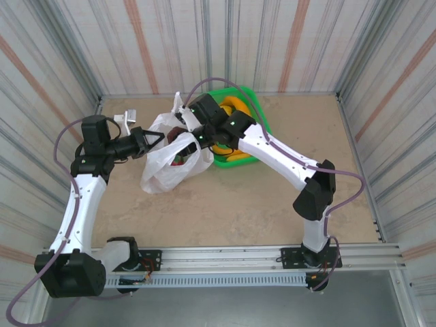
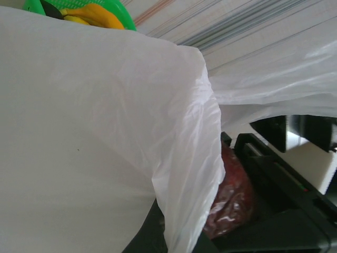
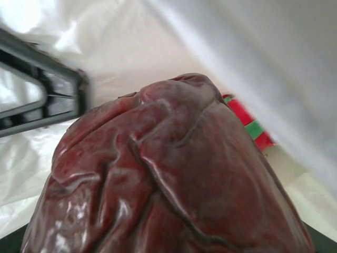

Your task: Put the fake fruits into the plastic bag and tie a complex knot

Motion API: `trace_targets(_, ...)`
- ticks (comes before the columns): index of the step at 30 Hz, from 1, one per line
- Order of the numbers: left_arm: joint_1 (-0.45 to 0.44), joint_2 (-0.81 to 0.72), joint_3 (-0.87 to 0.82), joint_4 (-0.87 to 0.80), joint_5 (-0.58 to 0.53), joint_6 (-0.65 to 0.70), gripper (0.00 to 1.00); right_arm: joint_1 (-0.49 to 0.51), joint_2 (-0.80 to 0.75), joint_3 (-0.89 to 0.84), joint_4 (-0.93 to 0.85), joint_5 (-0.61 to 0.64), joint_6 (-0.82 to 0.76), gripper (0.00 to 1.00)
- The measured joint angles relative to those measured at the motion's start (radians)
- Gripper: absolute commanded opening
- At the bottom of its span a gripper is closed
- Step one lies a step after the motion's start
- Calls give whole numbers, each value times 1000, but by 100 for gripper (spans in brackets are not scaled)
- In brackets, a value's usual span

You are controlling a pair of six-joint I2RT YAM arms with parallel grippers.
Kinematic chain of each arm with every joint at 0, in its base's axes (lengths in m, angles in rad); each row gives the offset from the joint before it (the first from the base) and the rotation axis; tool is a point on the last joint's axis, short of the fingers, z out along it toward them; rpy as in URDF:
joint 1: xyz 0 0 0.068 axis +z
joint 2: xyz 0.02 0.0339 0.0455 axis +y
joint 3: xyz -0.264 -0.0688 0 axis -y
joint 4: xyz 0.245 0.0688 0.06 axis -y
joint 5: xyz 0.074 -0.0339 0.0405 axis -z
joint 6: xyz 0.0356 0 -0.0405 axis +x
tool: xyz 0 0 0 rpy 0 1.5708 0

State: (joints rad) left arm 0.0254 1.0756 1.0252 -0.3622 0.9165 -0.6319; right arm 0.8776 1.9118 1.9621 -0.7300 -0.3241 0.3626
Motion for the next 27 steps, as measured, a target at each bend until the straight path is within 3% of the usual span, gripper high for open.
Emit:
trace_targets(18, 0, 4, -6, 16, -1, -23, 0, 0, 84, 5, 4, -14, 3, 62)
trace_targets(27, 0, 6, -6, 18, -1, -23, 0, 0, 84, 5, -5, -10, 3, 79)
